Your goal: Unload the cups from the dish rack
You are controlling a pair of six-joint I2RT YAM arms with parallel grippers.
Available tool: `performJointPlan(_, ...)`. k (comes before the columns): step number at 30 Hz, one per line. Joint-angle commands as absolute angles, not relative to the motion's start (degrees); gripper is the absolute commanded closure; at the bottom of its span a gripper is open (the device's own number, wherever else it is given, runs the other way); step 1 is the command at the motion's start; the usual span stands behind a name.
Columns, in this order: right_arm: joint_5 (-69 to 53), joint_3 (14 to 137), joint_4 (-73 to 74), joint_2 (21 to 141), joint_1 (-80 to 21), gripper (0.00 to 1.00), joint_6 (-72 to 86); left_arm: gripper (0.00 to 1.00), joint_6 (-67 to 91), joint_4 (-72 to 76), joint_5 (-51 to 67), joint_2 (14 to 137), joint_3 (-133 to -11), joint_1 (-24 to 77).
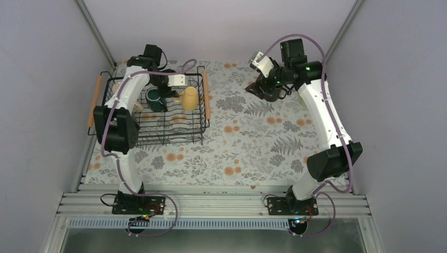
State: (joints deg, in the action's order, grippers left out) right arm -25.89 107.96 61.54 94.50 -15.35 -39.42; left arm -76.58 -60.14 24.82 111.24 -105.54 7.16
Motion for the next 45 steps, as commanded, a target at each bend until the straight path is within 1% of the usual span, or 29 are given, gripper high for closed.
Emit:
performJointPlan(1,-27.06,106.16,58.86,91.76,-15.91,0.00,-40.22,0.41,-76.70,-63.71,21.96,116.43,-110.98,8.40)
performJointPlan(3,-26.88,105.15,58.45,91.35,-15.91,0.00,-40.34,0.48,-76.52,-65.09,21.47,119.14,-113.45,8.67)
performJointPlan(4,-26.68,104.67,58.30,91.12,-15.93,0.00,-40.46,0.56,-76.24,-65.62,21.14,120.47,-114.74,8.74)
performJointPlan(5,-26.37,104.22,58.34,90.98,-15.98,0.01,-40.70,0.57,-76.00,-66.30,21.11,121.64,-116.08,8.79)
performJointPlan(10,-25.19,102.43,58.45,90.67,-16.00,0.01,-41.46,0.57,-76.13,-68.96,20.92,125.55,-119.73,8.83)
performJointPlan(20,-25.99,100.74,57.81,89.66,-16.01,0.01,-41.25,0.58,-76.83,-71.46,21.36,127.43,-118.98,9.01)
performJointPlan(21,-26.09,100.58,57.73,89.62,-16.00,0.01,-41.22,0.59,-76.86,-71.52,21.69,127.39,-118.84,9.07)
performJointPlan(22,-26.18,100.43,57.54,89.61,-16.00,0.02,-41.16,0.63,-76.90,-71.53,21.93,127.34,-118.73,9.12)
performJointPlan(23,-26.27,100.38,57.41,89.57,-16.00,0.02,-41.09,0.69,-76.76,-71.65,22.09,127.35,-118.78,9.16)
performJointPlan(25,-26.53,100.37,57.18,89.64,-16.02,0.02,-40.89,0.79,-76.66,-72.32,22.06,127.41,-119.15,9.32)
performJointPlan(28,-26.78,100.61,57.00,89.78,-16.03,0.02,-40.55,0.90,-76.94,-73.37,21.97,126.95,-119.25,9.33)
performJointPlan(29,-27.00,100.68,56.96,89.69,-16.00,0.02,-40.50,0.92,-77.10,-73.53,21.90,126.47,-118.96,9.32)
performJointPlan(36,-28.69,101.98,57.37,88.92,-16.04,0.02,-39.52,0.94,-76.97,-71.62,21.61,119.08,-114.23,9.28)
performJointPlan(41,-29.74,104.29,57.66,89.02,-16.00,0.02,-38.12,0.95,-74.32,-74.06,19.83,114.59,-116.74,9.22)
performJointPlan(45,-30.98,105.88,56.68,89.25,-16.01,0.01,-36.03,0.97,-72.23,-75.58,19.69,111.01,-121.34,9.16)
